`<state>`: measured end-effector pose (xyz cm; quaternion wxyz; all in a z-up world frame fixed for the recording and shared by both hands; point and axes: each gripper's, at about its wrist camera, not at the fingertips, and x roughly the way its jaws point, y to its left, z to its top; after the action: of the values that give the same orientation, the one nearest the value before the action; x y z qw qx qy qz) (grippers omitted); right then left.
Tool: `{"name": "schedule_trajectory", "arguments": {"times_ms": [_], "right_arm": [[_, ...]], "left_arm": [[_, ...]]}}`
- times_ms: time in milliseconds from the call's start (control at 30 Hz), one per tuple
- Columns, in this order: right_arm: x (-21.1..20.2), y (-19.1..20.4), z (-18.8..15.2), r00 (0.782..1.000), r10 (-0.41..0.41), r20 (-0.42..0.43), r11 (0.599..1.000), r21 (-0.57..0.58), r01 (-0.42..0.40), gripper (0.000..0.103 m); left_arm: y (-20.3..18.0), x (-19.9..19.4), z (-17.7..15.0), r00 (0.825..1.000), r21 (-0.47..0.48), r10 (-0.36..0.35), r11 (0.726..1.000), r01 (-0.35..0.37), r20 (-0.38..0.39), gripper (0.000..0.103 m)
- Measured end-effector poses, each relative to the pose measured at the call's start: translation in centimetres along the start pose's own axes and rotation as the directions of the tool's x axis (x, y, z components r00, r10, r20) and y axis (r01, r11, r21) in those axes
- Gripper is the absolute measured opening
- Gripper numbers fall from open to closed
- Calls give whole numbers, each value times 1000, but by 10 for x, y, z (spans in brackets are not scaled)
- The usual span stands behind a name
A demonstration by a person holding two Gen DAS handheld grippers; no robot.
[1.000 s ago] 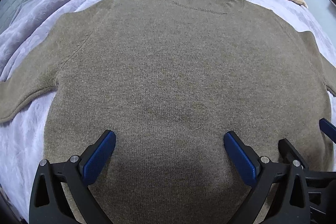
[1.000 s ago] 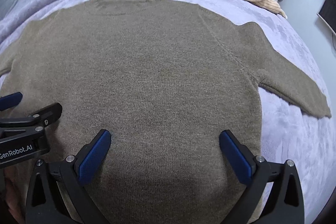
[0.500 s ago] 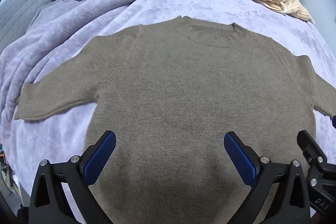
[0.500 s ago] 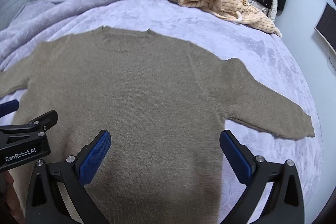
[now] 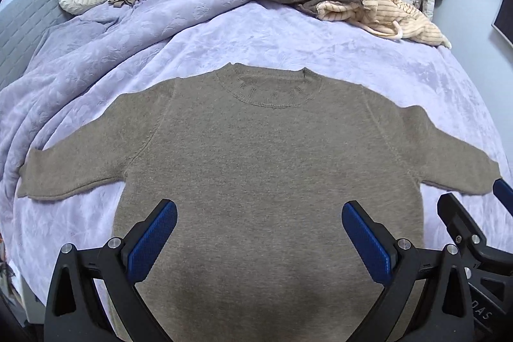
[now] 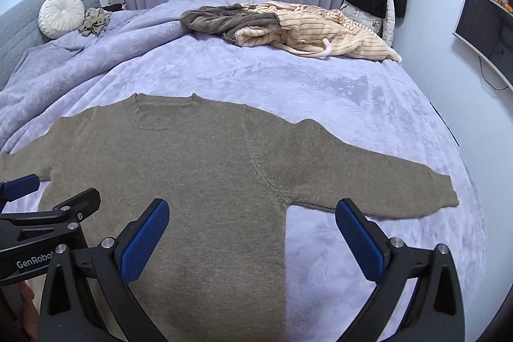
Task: Fold small clothes
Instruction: 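Move the right gripper toward the cuff of the sweater sleeve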
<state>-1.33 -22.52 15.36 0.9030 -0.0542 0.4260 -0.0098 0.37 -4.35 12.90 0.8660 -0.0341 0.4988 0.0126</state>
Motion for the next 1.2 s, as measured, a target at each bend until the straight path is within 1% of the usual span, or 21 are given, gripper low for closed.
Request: {"name": "schedule_trajectory", "arguments": {"times_ms": [33, 67, 100, 167, 200, 300, 400, 467, 533, 567, 667, 700, 833, 1000, 1200], "right_arm": [[-1, -1, 1, 1000, -12, -2, 1000, -4, 12, 103], [-1, -3, 2, 1000, -28, -14, 999, -16, 28, 103], [-1, -3, 2, 1000, -28, -14, 999, -16, 28, 103], [-3, -9, 2, 1000, -10, -10, 1000, -5, 10, 103], [-5, -16, 3, 1000, -2, -11, 1000, 17, 2, 103], [-5, -22, 4, 1000, 4, -13, 1000, 29, -4, 103], [-2, -35, 4, 1000, 1, -20, 999, 54, 1, 103], [-1, -45, 4, 1000, 1, -24, 997, 78, 1, 103], [3, -61, 6, 999, -12, -30, 994, 108, 15, 103], [3, -61, 6, 999, -12, -30, 994, 108, 15, 103], [7, -79, 7, 999, -25, -38, 991, 134, 30, 103], [11, -89, 8, 998, -39, -43, 988, 145, 45, 103], [16, -102, 9, 998, -47, -50, 985, 162, 54, 103], [26, -123, 10, 995, -82, -50, 982, 169, 89, 103], [36, -142, 10, 994, -95, -57, 977, 186, 104, 103]], "left_arm": [[1, -2, 1, 1000, -13, -13, 1000, 13, 2, 103], [0, -4, 2, 1000, -20, -12, 1000, 12, 2, 103], [0, -6, 3, 1000, -26, -2, 1000, 2, 4, 103], [-1, -9, 5, 1000, -30, 15, 999, -15, 7, 103], [-2, -10, 6, 1000, -33, 15, 999, -15, 9, 103], [-7, -9, 12, 1000, -38, 9, 999, -10, -10, 103], [-18, -4, 16, 999, -7, 28, 1000, -28, -25, 103], [-25, -2, 17, 999, 4, 28, 1000, -28, -26, 103], [-33, -2, 19, 999, 14, 25, 1000, -24, -25, 103], [-38, -1, 20, 999, 22, 27, 999, -26, -25, 103], [-52, 3, 21, 999, 42, 32, 999, -31, -28, 103], [-56, 5, 21, 999, 49, 33, 998, -32, -29, 103], [-74, 13, 24, 999, 80, 38, 996, -35, -37, 103], [-95, 24, 31, 998, 110, 42, 993, -37, -44, 103], [-123, 39, 38, 998, 140, 42, 990, -34, -52, 103]]}}
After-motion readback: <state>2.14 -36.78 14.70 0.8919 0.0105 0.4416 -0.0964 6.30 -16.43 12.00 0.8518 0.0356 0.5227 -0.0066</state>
